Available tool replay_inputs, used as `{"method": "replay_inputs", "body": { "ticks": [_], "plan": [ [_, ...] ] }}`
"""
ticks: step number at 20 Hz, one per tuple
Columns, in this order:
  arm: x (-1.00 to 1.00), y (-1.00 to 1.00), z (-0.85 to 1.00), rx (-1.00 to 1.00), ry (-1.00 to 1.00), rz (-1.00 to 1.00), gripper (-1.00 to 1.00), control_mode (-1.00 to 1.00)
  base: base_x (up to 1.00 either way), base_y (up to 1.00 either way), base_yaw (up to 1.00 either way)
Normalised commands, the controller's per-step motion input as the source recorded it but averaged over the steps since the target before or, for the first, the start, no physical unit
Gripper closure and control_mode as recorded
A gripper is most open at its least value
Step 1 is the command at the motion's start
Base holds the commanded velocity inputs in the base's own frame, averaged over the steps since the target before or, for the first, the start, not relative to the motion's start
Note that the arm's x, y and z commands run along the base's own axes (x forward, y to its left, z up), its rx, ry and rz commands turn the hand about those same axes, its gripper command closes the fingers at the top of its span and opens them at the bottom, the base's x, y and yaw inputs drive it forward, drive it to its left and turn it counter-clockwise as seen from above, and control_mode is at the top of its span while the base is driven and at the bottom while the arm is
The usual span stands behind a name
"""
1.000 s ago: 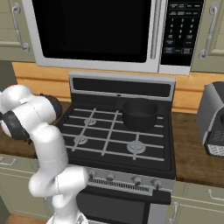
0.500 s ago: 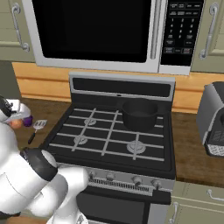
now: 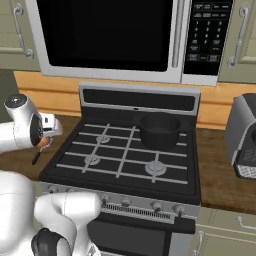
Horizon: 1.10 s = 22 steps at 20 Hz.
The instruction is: Put the onion and eggplant in the pot. Retrieve the spatula and lightly stir the vegetables in the pot.
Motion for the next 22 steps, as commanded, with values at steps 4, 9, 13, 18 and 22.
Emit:
{"method": "replay_inputs", "body": {
  "ticks": [4, 9, 13, 18, 22],
  "plan": [
    [0.0, 0.0, 0.0, 0.0, 0.0, 0.0, 1.0, -1.0, 0.0, 0.0, 0.0],
    [0.0, -0.17, -0.02, -0.05, 0.0, 0.0, 1.0, -1.0, 0.0, 0.0, 0.0],
    [0.0, -0.94, -0.08, -0.14, 0.0, 0.0, 1.0, -1.0, 0.0, 0.0, 0.0],
    [0.05, -1.0, -0.08, -0.1, 0.0, -0.03, 1.0, -1.0, 0.0, 0.0, 0.0],
    [0.0, -1.0, -0.11, -0.12, 0.0, -0.03, 1.0, -1.0, 0.0, 0.0, 0.0]
  ]
}}
